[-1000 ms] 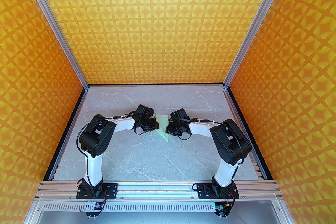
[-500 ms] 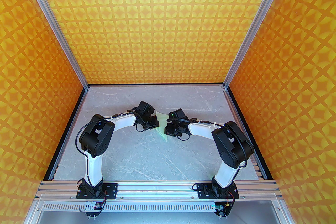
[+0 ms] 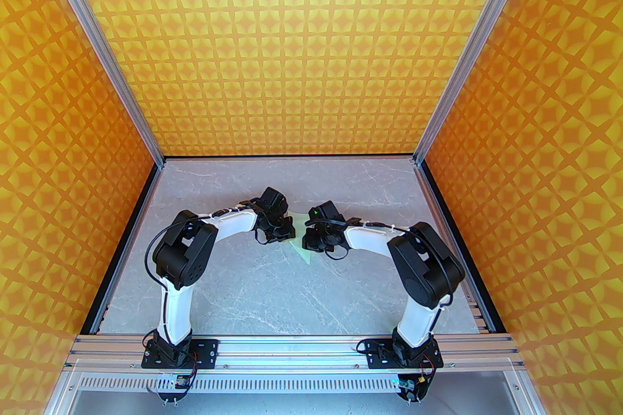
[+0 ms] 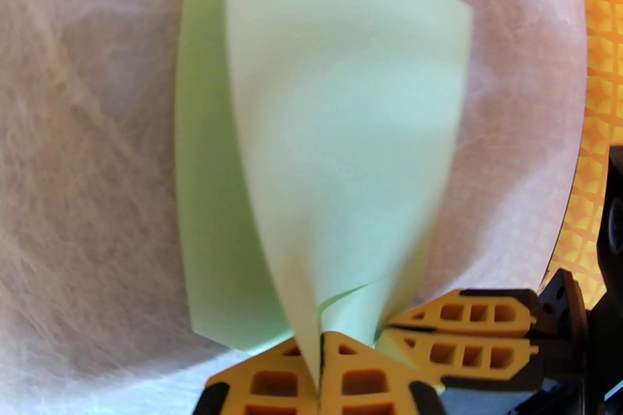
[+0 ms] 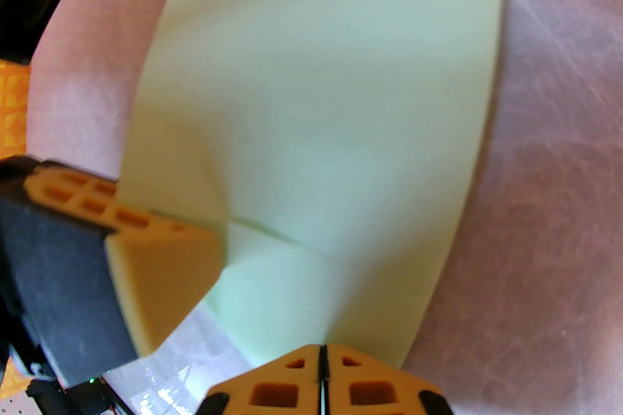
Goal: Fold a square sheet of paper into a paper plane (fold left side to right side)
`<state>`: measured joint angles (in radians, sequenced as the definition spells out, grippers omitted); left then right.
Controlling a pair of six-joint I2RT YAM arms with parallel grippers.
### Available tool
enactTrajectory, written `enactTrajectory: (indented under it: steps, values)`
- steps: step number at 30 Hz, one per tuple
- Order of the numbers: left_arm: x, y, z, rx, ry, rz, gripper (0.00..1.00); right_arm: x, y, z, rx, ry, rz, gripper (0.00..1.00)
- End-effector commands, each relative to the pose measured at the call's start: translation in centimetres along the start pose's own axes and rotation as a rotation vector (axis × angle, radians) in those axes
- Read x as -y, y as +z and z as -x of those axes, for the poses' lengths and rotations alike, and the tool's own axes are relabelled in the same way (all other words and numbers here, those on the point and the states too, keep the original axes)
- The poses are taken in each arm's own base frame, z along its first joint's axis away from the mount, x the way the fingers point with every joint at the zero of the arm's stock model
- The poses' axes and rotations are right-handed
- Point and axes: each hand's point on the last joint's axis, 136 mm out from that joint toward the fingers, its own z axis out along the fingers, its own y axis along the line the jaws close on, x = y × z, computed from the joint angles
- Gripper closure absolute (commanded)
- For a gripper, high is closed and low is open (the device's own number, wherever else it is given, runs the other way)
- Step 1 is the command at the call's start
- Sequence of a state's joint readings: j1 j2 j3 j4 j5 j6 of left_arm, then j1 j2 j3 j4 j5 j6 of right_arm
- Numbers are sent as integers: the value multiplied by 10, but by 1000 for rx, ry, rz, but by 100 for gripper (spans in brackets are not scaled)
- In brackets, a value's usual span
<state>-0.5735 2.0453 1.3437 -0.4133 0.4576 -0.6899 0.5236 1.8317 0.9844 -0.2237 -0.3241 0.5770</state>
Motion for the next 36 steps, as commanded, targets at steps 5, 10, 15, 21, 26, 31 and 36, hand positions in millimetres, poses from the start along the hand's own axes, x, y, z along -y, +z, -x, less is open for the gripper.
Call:
enactTrajectory:
  steps: [5, 10, 15, 21, 26, 31, 36]
  values:
    - [14, -5, -3, 16, 18, -64, 78, 9, 10, -5, -18, 8, -25, 93]
    - [19, 0, -13, 12, -11, -132, 77, 9, 9, -6, -20, 5, -27, 94]
    - [20, 7, -21, -1, -23, -133, 89, 4, 6, -6, -15, 8, -4, 94]
    - [14, 5, -21, -8, -43, -81, 99, -7, -10, 4, 21, -22, 9, 93]
    - [18, 1, -17, -11, -41, -66, 100, -14, -15, 0, 6, -46, 31, 93]
    - [19, -1, -15, -33, -38, -45, 100, -12, -11, -13, -36, -81, 9, 93]
    - [20, -2, -14, -58, -43, -22, 100, -8, -3, -26, -79, -103, -9, 93]
